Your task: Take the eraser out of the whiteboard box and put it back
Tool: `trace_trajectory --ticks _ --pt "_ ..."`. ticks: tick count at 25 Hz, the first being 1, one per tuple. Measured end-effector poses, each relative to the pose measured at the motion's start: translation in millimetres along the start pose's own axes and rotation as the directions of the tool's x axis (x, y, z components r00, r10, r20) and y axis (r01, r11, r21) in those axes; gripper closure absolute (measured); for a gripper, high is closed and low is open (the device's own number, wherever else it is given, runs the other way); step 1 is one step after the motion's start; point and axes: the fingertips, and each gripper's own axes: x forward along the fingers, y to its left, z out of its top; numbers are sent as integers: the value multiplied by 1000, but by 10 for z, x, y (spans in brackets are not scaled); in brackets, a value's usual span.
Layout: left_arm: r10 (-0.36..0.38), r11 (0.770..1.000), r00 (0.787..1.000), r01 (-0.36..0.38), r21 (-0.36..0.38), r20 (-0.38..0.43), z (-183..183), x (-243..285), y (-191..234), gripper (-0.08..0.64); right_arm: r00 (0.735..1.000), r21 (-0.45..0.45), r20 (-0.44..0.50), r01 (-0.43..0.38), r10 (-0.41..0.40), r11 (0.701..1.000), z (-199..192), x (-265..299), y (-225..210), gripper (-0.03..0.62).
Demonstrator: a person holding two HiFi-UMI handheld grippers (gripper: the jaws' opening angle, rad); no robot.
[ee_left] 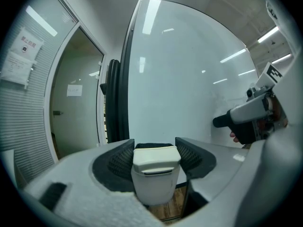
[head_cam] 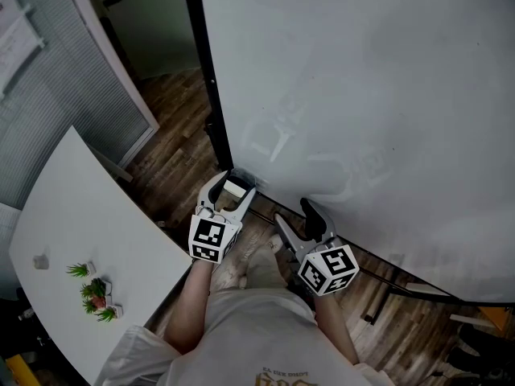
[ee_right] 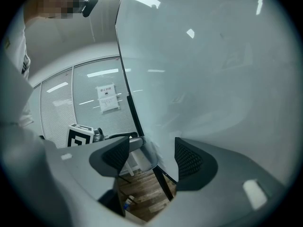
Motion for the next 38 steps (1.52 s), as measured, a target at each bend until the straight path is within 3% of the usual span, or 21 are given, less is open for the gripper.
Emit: trace_trajectory --ticks 38 --pt "10 1000 997 -12 17 74 281 -290 1 293 1000 -17 14 -22 22 1000 -26 -72 205 292"
